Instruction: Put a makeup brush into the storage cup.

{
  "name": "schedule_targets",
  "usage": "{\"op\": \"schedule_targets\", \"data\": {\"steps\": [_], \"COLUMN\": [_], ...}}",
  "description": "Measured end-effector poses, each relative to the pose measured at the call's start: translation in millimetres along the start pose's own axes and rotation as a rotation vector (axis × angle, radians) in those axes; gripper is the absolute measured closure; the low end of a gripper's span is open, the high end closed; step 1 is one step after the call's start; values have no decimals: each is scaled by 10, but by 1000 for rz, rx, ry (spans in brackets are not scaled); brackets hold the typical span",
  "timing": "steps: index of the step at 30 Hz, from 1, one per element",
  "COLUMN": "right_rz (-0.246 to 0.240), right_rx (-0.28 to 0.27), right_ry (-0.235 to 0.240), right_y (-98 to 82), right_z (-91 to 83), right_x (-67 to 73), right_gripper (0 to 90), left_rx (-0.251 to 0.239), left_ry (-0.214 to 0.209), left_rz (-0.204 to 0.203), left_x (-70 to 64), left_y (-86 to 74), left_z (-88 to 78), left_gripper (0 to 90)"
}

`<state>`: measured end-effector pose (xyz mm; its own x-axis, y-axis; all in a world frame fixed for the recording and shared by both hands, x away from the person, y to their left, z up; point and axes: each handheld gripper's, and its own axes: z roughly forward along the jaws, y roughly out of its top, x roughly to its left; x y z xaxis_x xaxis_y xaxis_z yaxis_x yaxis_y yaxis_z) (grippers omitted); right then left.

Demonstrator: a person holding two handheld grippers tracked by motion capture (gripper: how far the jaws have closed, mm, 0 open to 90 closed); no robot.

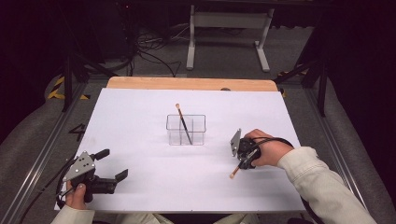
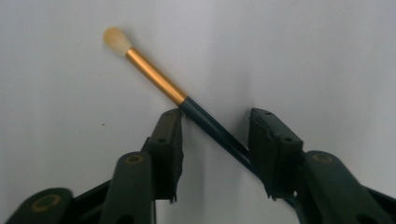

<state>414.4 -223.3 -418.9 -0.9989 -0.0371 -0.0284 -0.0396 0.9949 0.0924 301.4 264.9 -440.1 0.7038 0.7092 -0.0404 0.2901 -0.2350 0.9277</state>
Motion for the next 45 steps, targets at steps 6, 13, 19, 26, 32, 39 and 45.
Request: {"op": "schedule_targets", "data": {"steps": [6, 13, 19, 26, 32, 39, 45], "right_rz": [-17, -15, -1, 31, 58, 81, 112], "right_rx": [19, 73, 80, 95, 67, 22, -17], "right_ry": [20, 14, 12, 22, -6, -30, -44], "right_y": [31, 96, 107, 116, 104, 88, 71], "right_z": [-6, -6, -4, -31, -172, -341, -452], "right_x": [23, 78, 78, 69, 73, 78, 80], "right_gripper": [732, 842, 844, 845, 846, 846, 846], "left_rx": [-1, 0, -3, -5, -2, -3, -15], "left_ry": [0, -1, 0, -1, -5, -8, 2], "left_rz": [0, 2, 1, -1, 4, 6, -4], "left_x": [1, 1, 4, 2, 5, 7, 11], "left_y": [0, 1, 2, 8, 18, 28, 34], "left_z": [-1, 0, -7, -6, 8, 25, 33], "left_gripper": [6, 6, 6, 6, 6, 6, 4]}}
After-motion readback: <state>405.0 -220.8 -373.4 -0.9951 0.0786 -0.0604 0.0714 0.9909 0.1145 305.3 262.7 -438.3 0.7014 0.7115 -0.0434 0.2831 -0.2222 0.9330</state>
